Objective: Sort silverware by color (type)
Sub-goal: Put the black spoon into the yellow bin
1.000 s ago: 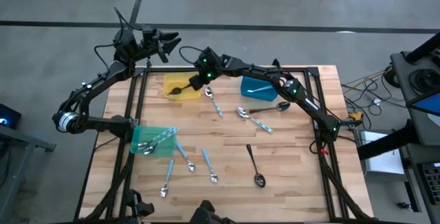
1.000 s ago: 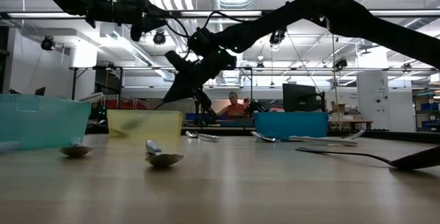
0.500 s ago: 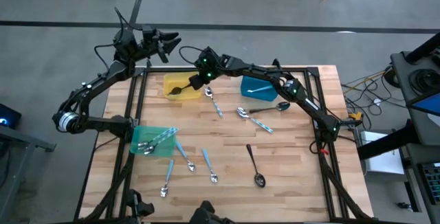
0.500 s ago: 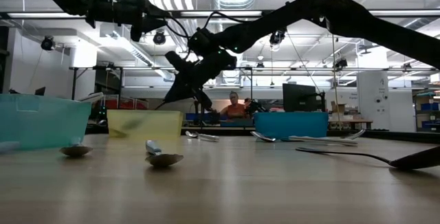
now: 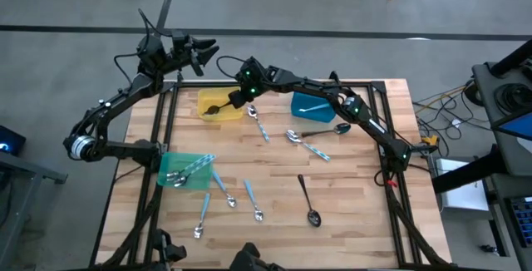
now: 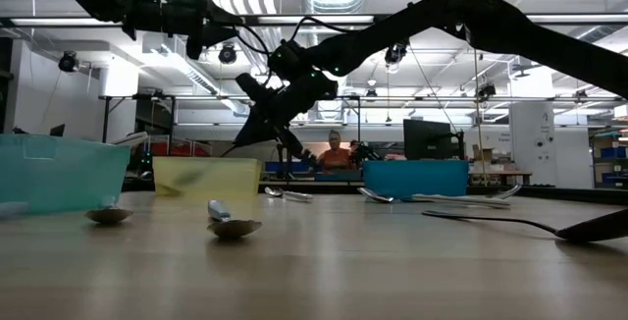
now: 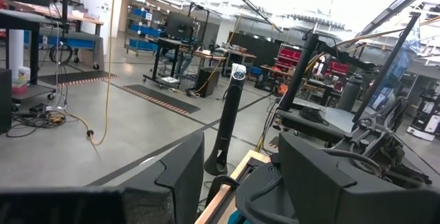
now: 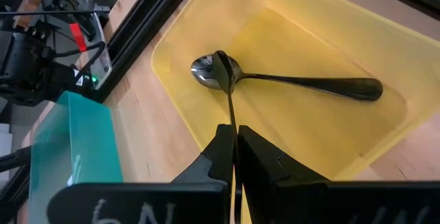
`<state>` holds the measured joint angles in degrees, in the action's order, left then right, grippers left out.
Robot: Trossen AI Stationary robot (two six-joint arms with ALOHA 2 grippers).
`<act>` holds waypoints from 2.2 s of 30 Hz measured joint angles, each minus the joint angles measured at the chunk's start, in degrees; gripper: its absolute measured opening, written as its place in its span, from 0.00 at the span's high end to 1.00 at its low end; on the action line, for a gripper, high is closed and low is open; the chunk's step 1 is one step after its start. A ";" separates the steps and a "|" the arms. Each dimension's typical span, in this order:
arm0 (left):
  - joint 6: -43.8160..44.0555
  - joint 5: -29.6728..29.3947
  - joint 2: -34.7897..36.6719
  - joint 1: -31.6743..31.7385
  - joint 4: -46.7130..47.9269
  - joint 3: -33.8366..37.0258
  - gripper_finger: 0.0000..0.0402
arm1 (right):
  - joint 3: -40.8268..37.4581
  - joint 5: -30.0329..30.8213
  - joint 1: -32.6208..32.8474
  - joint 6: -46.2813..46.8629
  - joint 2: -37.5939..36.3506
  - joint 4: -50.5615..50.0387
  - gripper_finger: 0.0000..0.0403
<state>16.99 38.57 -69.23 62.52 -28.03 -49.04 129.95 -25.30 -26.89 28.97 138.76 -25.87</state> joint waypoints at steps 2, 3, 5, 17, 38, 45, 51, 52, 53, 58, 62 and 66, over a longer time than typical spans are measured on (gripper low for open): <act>0.00 -0.02 0.00 0.00 0.00 0.00 0.59 | 0.00 0.00 0.00 -0.02 0.00 0.00 0.98; 0.00 -0.01 0.00 0.00 0.00 0.00 0.59 | 0.02 0.00 0.00 -0.02 0.00 0.00 0.98; 0.00 -0.01 0.00 0.00 -0.01 0.00 0.59 | 0.02 0.00 0.00 -0.04 0.00 0.02 0.98; -0.01 -0.02 0.00 0.00 -0.02 0.00 0.59 | 0.07 0.00 0.00 -0.04 0.00 0.67 0.88; 0.01 -0.07 0.00 0.00 -0.02 0.00 0.59 | 0.07 0.89 0.00 -0.02 0.00 1.38 0.68; 0.01 -0.09 0.00 0.00 -0.02 0.00 0.59 | 0.07 1.41 -0.39 -0.02 0.00 1.81 0.64; 0.03 -0.11 0.00 0.00 -0.02 0.00 0.59 | 0.07 1.54 -0.64 -0.02 0.00 3.14 0.61; 0.03 -0.11 0.00 0.00 -0.02 0.00 0.59 | 0.07 1.54 -0.73 -0.02 0.00 3.35 0.61; 0.03 -0.11 0.00 0.00 -0.04 0.00 0.59 | 0.07 1.55 -0.76 -0.02 0.00 3.60 0.60; 0.03 -0.13 0.00 0.00 -0.04 0.00 0.59 | 0.07 3.71 -0.95 -0.73 0.00 4.31 0.60; 0.03 -0.15 -0.02 0.00 -0.04 0.00 0.59 | 0.07 4.52 -1.07 -1.26 0.00 4.33 0.60; 0.05 -0.17 0.00 0.00 -0.02 0.00 0.59 | 0.07 5.68 -1.14 -2.14 0.00 4.32 0.59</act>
<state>17.04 38.39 -69.24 62.52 -28.05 -49.04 130.02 -19.62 -28.03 26.83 138.76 -21.55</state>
